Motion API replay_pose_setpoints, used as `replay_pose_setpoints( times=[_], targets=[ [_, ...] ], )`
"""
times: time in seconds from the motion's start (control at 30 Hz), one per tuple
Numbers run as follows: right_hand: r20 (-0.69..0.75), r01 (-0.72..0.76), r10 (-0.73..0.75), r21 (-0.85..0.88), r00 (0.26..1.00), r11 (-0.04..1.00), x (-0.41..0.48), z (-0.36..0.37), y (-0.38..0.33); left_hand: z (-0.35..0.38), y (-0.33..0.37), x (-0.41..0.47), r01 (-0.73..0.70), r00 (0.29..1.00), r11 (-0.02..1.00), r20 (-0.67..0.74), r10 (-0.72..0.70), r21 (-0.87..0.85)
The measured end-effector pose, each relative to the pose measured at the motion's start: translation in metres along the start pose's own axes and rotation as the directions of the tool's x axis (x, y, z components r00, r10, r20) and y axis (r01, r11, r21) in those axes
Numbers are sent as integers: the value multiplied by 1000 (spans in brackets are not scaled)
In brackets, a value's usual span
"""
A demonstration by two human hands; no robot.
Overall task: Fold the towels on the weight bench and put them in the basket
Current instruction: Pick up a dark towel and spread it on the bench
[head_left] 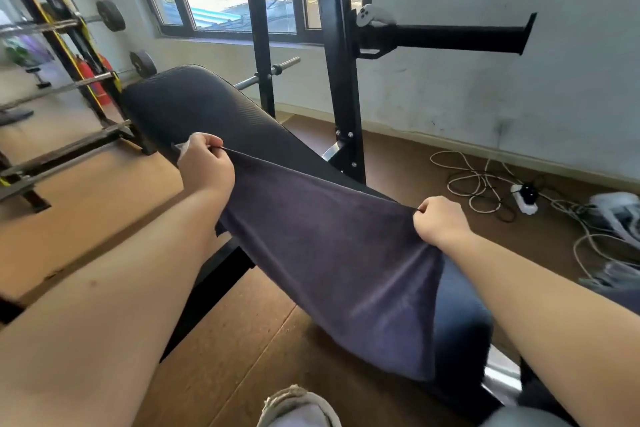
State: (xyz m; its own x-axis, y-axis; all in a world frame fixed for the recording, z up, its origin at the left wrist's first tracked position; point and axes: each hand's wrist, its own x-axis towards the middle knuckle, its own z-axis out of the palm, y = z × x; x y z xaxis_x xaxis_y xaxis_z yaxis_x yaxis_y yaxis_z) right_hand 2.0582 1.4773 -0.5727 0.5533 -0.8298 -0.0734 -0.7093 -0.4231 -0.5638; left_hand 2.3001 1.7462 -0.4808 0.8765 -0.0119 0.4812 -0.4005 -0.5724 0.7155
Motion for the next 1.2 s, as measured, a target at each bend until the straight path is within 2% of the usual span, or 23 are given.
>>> replay_pose_setpoints(
  times=[0.13,0.3,0.43,0.57,0.7,0.8,0.87,0.93,1.0,1.1,1.2],
  targets=[
    [1,-59,59,-2,998,998,27,19,10,38,-4,18,-77,992,994,108,69,73],
    [10,-139,139,-9,990,990,51,34,21,74,0,30,-219,943,968,278,180,118],
    [-7,-171,171,-29,985,985,67,44,26,101,1,45,-277,913,941,357,196,192],
    [-17,-178,178,-51,984,983,78,52,29,121,-4,66,-387,863,871,452,227,301],
    [-76,-155,148,-94,986,984,76,59,32,126,5,76,-521,802,808,482,354,275],
    [-161,-79,64,-90,985,993,65,60,34,117,15,64,-542,817,781,414,402,312],
    [-186,59,-72,-73,980,996,55,62,32,111,20,42,-535,828,750,415,376,389],
    [-104,215,-225,-96,969,972,45,68,28,110,19,16,-489,837,718,498,227,495],
    [28,288,-287,-167,957,943,34,79,26,111,12,-3,-474,815,637,578,54,608],
    [155,210,-184,-171,971,963,18,93,31,113,2,-7,-529,788,541,616,26,654],
    [180,90,-67,-124,981,988,3,100,37,112,-2,2,-568,774,498,631,53,655]
  ],
)
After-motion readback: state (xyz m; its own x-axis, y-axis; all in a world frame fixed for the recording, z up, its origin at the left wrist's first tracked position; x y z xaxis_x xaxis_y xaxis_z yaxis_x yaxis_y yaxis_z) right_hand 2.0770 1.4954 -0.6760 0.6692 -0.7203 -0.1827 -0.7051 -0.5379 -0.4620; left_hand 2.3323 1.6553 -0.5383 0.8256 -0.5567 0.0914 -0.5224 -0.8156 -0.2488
